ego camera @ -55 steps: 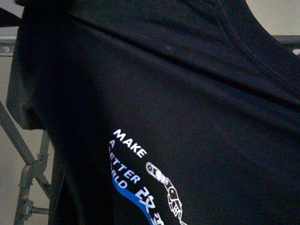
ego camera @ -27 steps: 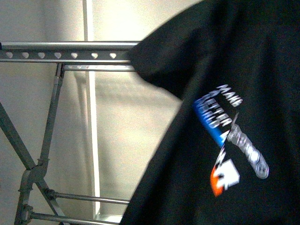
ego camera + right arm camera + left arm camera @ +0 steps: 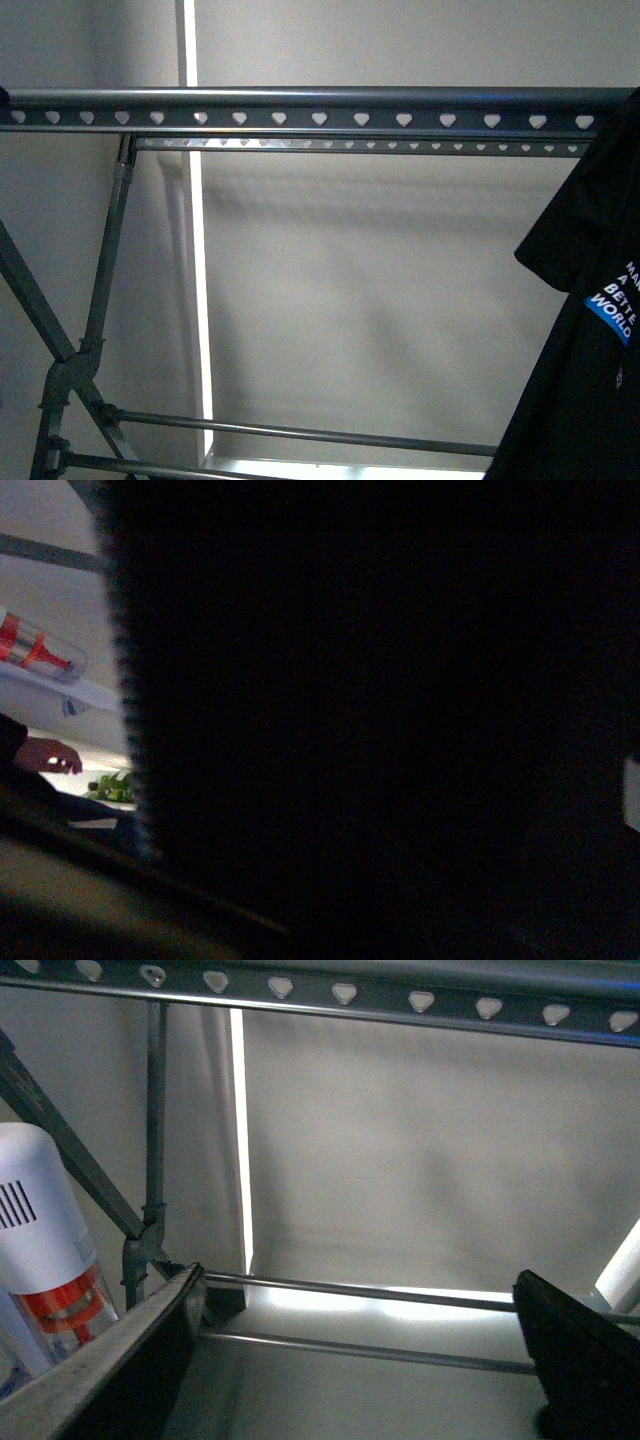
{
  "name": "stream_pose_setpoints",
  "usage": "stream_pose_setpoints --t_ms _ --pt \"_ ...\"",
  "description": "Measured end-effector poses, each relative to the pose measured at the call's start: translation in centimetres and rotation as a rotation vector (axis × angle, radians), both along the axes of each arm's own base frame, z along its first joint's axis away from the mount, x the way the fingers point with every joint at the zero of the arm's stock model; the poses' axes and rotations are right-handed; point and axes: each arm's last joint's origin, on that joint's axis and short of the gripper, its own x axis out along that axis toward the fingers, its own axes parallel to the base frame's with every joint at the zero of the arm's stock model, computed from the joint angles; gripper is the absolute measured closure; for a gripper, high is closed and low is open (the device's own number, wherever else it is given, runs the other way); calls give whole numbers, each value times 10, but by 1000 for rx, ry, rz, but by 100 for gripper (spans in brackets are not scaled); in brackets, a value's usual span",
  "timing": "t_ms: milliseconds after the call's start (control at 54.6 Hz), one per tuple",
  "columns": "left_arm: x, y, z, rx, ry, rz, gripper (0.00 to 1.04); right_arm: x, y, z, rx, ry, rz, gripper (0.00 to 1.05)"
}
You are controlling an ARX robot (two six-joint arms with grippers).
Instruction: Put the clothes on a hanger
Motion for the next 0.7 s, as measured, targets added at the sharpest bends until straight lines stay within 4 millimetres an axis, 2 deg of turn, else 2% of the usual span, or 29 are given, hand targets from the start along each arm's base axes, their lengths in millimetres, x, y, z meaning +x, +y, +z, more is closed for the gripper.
stream_pose_setpoints --t_ms 146,311,384,494,695 --pt "-25 -8 -34 3 -11 2 39 -10 8 -12 -26 30 49 101" --pt "-56 -17 -80 2 6 -2 73 -33 23 -45 -37 92 113 101" --pt "-66 -19 -92 2 9 -1 86 -42 31 -61 -27 132 137 101" --pt "-79 -27 -107 1 10 18 102 -47 41 -74 -7 174 164 101" --pt "-98 -31 -128 2 16 -2 101 -31 55 -73 140 190 203 101"
